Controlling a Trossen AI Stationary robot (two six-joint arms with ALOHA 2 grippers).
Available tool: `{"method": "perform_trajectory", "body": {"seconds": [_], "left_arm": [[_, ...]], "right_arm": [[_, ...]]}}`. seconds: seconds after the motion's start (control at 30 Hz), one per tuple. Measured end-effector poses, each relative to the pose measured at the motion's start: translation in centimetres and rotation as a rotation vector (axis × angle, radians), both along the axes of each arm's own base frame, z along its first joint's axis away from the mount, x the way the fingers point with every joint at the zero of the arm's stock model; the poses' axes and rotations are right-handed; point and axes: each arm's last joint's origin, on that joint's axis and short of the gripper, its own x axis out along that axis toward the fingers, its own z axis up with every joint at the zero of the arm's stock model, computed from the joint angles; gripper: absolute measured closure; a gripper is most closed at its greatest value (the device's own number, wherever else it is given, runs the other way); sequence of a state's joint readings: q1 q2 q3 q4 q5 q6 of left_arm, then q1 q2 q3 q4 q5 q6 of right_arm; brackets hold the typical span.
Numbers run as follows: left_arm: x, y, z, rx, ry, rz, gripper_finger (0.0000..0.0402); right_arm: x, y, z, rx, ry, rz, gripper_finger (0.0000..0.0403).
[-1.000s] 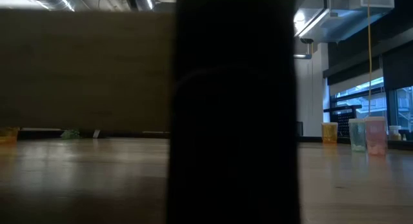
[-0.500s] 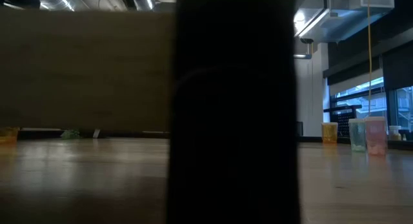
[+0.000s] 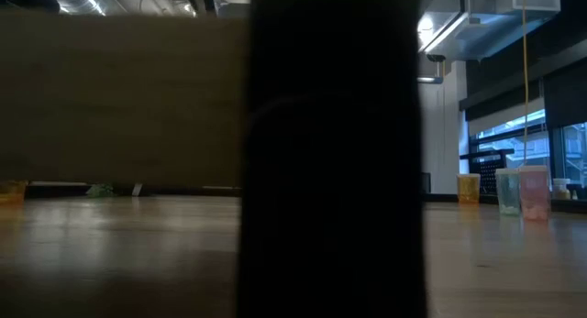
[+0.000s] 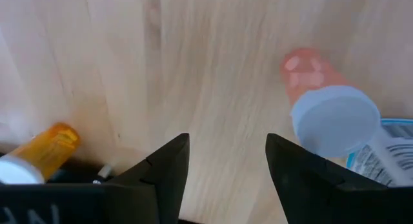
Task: Pick and place medicine bottles onto shelf by color
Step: Put the top left pink pill bottle on the shelf
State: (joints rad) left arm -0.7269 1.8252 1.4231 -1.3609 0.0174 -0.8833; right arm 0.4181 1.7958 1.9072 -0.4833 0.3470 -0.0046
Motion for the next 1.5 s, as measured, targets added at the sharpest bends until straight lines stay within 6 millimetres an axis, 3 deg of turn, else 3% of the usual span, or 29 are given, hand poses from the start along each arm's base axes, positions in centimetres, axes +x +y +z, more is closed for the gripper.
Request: {"method": "perform_trajectory", "body": {"seconds": [0.6,1.07,1.5], "left_arm": [[0.7,-0.6,-0.1,-0.074,-0.058,-0.126,0.0204],[-0.1,0.3,0.1,0.025,0.018,-0.112,0.0205],[1.0,0.8,0.0,0.011,-0.040,-0.109,0.0205]], "right_arm": [[0.0,0.0,0.0,-0.001,0.000,0.000,0.0230],[0.0,0.0,0.0,-0.001,0.000,0.000,0.0230],[0.0,0.0,0.0,-0.001,0.000,0.001,0.0230]]}}
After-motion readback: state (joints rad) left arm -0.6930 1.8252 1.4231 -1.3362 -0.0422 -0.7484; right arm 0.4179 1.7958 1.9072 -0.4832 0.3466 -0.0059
